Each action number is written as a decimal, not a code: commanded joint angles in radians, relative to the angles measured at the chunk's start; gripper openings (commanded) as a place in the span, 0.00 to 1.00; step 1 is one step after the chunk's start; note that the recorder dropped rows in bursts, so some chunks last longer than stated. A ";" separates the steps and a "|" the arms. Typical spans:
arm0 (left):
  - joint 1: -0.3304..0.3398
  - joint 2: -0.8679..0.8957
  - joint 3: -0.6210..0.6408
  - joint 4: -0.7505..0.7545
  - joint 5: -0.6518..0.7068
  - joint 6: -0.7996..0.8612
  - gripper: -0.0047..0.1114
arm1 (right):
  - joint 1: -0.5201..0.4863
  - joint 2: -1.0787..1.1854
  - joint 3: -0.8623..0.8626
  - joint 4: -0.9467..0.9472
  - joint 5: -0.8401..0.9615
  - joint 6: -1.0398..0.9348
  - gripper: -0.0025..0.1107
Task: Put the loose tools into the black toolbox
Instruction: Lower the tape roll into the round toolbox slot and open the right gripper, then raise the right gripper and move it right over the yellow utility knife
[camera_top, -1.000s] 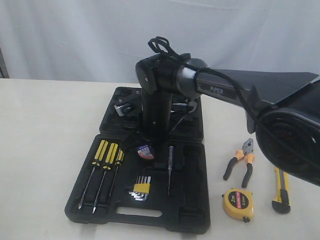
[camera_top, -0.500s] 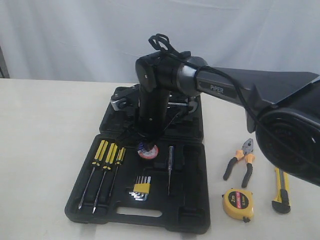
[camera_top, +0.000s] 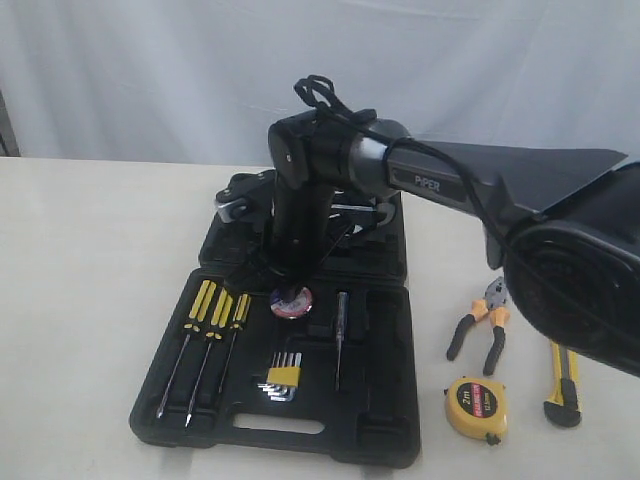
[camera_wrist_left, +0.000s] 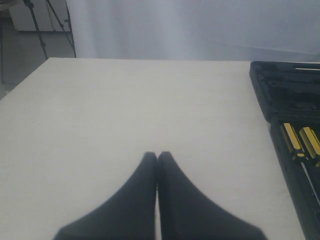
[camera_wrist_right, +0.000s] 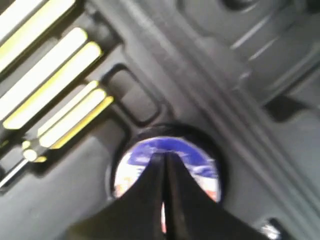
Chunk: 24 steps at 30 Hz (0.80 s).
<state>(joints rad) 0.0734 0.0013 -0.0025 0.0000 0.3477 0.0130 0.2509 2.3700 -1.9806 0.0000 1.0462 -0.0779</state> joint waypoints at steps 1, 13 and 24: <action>-0.005 -0.001 0.003 0.000 -0.005 -0.006 0.04 | -0.004 -0.029 0.003 -0.028 -0.007 0.002 0.02; -0.005 -0.001 0.003 0.000 -0.005 -0.006 0.04 | -0.030 0.033 0.005 0.000 0.031 0.009 0.02; -0.005 -0.001 0.003 0.000 -0.005 -0.006 0.04 | -0.028 -0.110 0.005 0.000 0.139 0.004 0.02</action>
<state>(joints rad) 0.0734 0.0013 -0.0025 0.0000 0.3477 0.0130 0.2290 2.3070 -1.9743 0.0000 1.1562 -0.0724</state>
